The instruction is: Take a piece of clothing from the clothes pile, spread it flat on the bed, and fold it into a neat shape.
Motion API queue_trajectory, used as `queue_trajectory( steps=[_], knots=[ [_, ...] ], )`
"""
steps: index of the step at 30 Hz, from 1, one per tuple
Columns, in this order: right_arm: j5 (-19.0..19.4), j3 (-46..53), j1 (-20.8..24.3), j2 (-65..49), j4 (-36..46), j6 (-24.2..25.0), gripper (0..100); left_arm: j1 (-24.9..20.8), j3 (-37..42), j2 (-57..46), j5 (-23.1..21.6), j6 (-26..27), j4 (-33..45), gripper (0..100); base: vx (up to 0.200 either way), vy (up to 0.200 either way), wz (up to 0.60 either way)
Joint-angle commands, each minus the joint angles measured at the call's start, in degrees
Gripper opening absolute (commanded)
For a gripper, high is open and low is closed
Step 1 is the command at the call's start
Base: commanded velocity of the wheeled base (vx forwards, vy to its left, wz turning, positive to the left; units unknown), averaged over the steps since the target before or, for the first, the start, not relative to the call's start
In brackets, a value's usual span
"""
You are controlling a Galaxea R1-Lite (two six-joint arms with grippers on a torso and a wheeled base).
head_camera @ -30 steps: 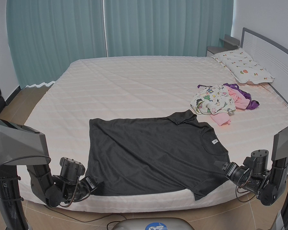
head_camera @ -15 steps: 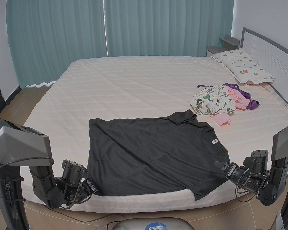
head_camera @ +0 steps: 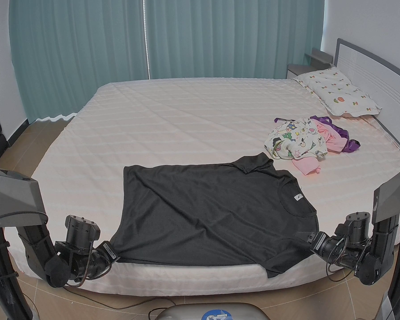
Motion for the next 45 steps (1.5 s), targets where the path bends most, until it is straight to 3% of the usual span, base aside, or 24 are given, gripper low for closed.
queue_trajectory(
  steps=[1, 7, 12, 17, 18, 26, 33, 45],
  knots=[
    [0.59, -1.41, -2.54, 3.12, -0.85, -1.32, 100, 2.15, -0.62, -1.38, -0.44, -0.05, -0.2, 0, 0.0, 0.0, 0.0],
    [2.08, -5.02, -5.71, 5.23, 1.79, -2.81, 100, 3.29, -1.06, -1.29, -6.51, -3.21, -0.12, 0, 0.0, 0.0, 0.0],
    [5.51, -6.69, -7.2, 5.4, 2.67, -2.81, 100, 3.29, -1.24, -1.2, -6.77, -3.3, -0.2, 0, 0.0, 0.0, 0.0],
    [6.13, -8.36, -7.11, 6.28, 3.9, -2.81, 100, 3.29, -1.24, -1.29, -6.77, -3.3, -0.2, 0, 0.0, 0.0, 0.0],
    [6.13, -8.89, -7.11, 6.37, 4.34, -2.81, 0, 3.29, -1.24, -1.29, -6.77, -3.39, -0.2, 0, 0.0, 0.0, 0.0],
    [6.13, -13.19, -7.29, 5.23, 6.71, -2.81, 0, 3.47, -1.41, -1.38, -6.77, -3.56, -0.56, 0, 0.0, 0.0, 0.0],
    [6.22, -21.37, -8.52, 4.26, 6.8, -2.81, 0, 4.26, -4.84, -1.91, -6.07, -11.56, -1.17, 0, 0.0, 0.0, 0.0],
    [6.22, -38.59, -7.9, 10.24, 14.45, -2.81, 0, 6.1, -5.02, 0.64, -6.07, -12.35, -8.11, 0, 0.0, 0.0, 0.0]
  ],
)
